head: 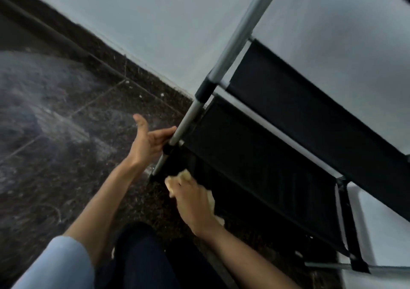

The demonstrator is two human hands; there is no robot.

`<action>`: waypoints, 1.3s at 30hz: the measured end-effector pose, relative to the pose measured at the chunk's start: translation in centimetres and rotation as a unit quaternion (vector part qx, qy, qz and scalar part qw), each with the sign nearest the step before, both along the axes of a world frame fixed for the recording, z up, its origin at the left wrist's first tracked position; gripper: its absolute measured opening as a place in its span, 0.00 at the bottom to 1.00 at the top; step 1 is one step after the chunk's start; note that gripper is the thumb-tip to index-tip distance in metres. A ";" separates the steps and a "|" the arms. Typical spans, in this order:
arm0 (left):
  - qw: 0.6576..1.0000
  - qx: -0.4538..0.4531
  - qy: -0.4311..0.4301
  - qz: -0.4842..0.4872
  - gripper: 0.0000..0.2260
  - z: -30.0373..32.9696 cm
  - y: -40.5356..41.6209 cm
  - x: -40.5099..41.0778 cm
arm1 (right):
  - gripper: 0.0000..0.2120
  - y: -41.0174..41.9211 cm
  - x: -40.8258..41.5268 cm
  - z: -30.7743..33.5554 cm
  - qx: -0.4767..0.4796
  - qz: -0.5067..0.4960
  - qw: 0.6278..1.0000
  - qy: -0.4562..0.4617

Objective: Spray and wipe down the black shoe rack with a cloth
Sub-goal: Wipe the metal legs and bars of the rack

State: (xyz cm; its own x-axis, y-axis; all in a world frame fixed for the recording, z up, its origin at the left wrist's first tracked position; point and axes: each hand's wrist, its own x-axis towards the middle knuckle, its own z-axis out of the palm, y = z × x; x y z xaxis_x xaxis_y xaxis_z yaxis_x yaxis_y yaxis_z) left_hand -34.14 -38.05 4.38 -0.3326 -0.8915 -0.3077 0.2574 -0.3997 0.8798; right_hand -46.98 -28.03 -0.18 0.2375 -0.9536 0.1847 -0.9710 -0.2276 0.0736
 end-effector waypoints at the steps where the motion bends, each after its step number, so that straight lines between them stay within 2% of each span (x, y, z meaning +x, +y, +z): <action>1: 1.000 -0.004 -0.012 0.002 0.43 0.4 0.1 0.0 | 0.11 0.9 -0.5 0.0 0.014 -0.001 1.000 -0.022; 4: 1.000 -0.020 -0.022 0.008 0.46 2.1 0.7 0.2 | 0.19 2.6 -1.0 1.5 0.017 -0.007 0.999 -0.031; 8: 0.998 -0.045 -0.026 0.024 0.50 5.8 1.9 0.3 | 0.11 2.2 0.0 6.6 -0.116 0.044 0.990 -0.066; 13: 0.991 -0.124 -0.022 0.053 0.40 12.4 3.3 0.1 | 0.13 1.3 0.7 17.1 -0.288 0.123 0.947 -0.076; 16: 0.980 -0.187 -0.017 0.066 0.44 17.0 3.7 0.3 | 0.13 1.2 1.0 23.8 -0.364 0.142 0.918 -0.073; 22: 0.954 -0.271 0.051 0.118 0.38 28.2 4.1 -0.2 | 0.14 -0.3 2.2 34.1 -0.428 0.084 0.896 -0.088; 25: 0.950 -0.272 0.061 0.138 0.38 32.0 3.9 0.0 | 0.16 -1.4 3.5 36.2 -0.390 0.007 0.918 -0.066; 28: 0.950 -0.295 -0.003 0.102 0.38 33.6 3.8 -0.3 | 0.20 -2.4 4.0 35.0 -0.347 -0.061 0.934 -0.056; 32: 0.932 -0.345 -0.066 0.091 0.39 32.9 3.9 -0.4 | 0.18 -2.1 4.5 31.5 -0.314 -0.077 0.942 -0.091; 34: 0.913 -0.387 -0.083 0.097 0.38 32.3 3.9 -0.4 | 0.16 -1.5 5.0 28.9 -0.249 -0.082 0.959 -0.106; 36: 0.897 -0.418 -0.101 0.100 0.43 31.9 3.9 -0.4 | 0.14 -1.4 5.2 26.9 -0.130 -0.094 0.972 -0.172; 39: 0.889 -0.433 -0.116 0.093 0.49 31.7 3.9 -0.3 | 0.12 -1.0 4.8 26.1 -0.008 -0.098 0.981 -0.168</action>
State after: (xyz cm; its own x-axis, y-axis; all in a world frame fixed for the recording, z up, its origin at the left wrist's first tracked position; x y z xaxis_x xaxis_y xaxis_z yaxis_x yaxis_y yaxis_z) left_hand -34.43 -34.17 36.06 -0.1720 -0.8602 0.4801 0.0192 0.4844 0.8747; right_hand -42.18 -29.06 25.89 -0.0278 -0.9713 0.2363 -0.9659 -0.0348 -0.2566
